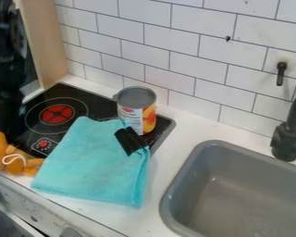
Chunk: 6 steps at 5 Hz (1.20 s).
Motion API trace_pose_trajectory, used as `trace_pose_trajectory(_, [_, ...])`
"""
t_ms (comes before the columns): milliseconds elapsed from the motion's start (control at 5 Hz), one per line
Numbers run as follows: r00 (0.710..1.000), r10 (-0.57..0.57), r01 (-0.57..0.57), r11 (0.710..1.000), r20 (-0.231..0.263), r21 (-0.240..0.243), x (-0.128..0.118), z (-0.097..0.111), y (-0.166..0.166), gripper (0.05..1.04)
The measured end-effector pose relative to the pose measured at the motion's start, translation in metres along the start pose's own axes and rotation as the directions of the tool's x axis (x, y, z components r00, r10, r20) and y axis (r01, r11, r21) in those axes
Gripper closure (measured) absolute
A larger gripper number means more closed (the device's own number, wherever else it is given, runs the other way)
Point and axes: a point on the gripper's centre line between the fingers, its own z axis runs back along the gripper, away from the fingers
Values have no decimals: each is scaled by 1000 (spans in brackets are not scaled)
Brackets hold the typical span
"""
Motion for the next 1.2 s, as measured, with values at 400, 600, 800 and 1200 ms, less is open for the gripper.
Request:
trace_pose_trajectory(400, [999,2,0,999,-43,33,-11,-24,6,476])
trace_pose_trajectory(600, [999,28,-26,999,-34,33,-12,-28,16,476])
trace_pose_trajectory(800, [998,63,-63,998,-20,32,-11,-30,31,476])
trace_pose_trajectory(1200, [997,68,-67,997,29,-23,-9,-35,32,133])
